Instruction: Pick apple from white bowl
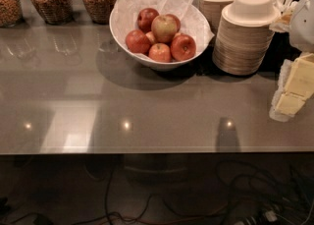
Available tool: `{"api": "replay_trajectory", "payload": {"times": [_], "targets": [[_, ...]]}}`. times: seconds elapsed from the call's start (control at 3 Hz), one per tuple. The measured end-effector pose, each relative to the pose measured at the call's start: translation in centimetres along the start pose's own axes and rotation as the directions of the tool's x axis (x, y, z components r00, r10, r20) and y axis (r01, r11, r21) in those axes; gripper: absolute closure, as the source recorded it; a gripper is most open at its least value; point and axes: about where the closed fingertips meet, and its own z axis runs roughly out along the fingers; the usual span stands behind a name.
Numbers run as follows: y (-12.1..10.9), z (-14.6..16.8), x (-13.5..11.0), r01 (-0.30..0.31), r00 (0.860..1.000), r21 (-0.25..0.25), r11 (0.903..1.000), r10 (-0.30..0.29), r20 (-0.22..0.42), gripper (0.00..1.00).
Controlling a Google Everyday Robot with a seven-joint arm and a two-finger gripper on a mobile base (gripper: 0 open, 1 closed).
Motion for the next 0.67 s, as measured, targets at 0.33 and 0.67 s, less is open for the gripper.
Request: {"api": "replay_trajectory", "payload": {"times": [0.33,0.67], "targets": [[0.0,0.0,0.0,0.0,1.0,0.0,1.0,0.0,0.0,0.0],[-0.7,0.5,-1.0,0.004,0.999,0.036,0.9994,-0.006,0.053,0.0]]}}
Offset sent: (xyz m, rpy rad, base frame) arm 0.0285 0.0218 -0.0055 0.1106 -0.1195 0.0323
